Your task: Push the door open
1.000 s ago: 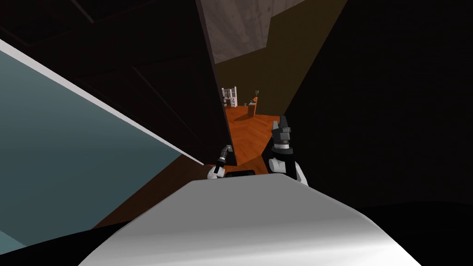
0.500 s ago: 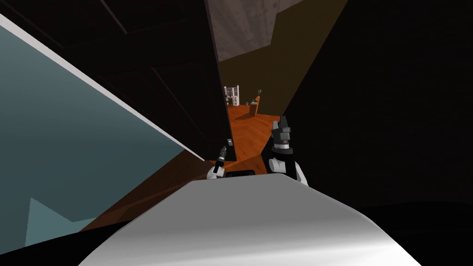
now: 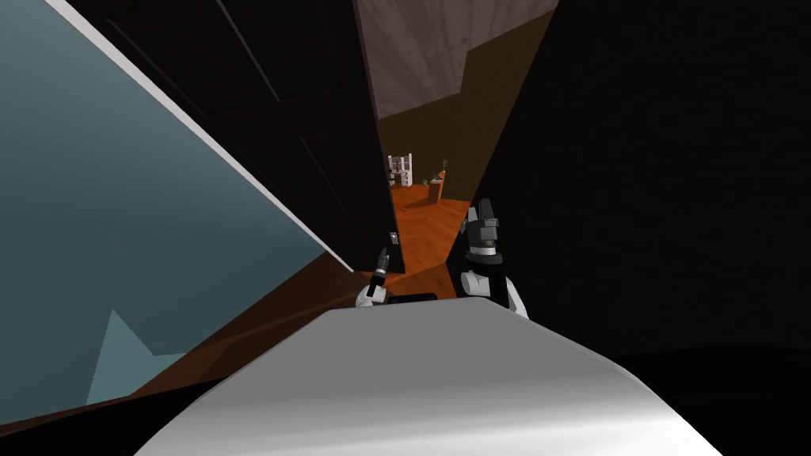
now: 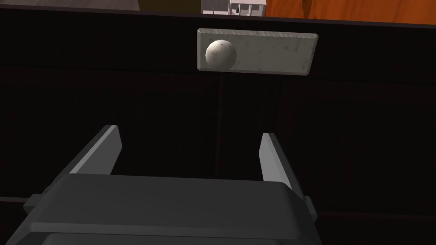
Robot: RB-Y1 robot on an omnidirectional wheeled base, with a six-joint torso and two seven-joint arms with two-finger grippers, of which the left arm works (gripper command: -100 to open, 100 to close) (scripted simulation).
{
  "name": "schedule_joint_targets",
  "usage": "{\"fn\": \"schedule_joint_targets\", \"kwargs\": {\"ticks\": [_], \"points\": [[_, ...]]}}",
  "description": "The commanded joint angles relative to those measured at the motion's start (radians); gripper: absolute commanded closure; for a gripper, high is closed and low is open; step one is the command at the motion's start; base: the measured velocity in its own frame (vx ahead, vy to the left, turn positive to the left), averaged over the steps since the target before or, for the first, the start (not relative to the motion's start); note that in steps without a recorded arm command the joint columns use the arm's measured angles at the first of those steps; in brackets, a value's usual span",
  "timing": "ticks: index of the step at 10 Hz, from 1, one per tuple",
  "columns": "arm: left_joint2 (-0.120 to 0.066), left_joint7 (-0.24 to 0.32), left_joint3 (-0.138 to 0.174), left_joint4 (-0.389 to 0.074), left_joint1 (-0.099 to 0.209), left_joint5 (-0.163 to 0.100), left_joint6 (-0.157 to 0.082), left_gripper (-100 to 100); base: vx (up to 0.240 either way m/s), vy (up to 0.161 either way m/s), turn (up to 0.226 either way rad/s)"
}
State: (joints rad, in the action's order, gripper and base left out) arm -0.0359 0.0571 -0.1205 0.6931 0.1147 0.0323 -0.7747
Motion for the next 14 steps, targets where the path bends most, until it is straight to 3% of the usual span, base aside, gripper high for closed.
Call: {"fn": "schedule_joint_targets", "kwargs": {"ticks": [1,5,9,10,11,14], "points": [[-0.007,-0.002,0.003,-0.006,0.002,-0.001,-0.006,-100,0.176,-0.019,-0.021],[-0.013,-0.008,0.009,-0.01,-0.001,-0.004,-0.019,-100,0.198,-0.038,-0.02],[0.003,-0.013,0.016,-0.015,-0.004,-0.007,-0.032,-100,0.197,-0.041,-0.023],[-0.001,-0.012,0.015,-0.014,-0.004,-0.006,-0.031,-100,0.071,-0.011,0.011],[-0.001,-0.012,0.015,-0.014,-0.004,-0.006,-0.031,100,-0.015,-0.001,-0.005],[-0.001,-0.012,0.015,-0.014,-0.004,-0.006,-0.031,100,-0.017,0.004,-0.006]]}}
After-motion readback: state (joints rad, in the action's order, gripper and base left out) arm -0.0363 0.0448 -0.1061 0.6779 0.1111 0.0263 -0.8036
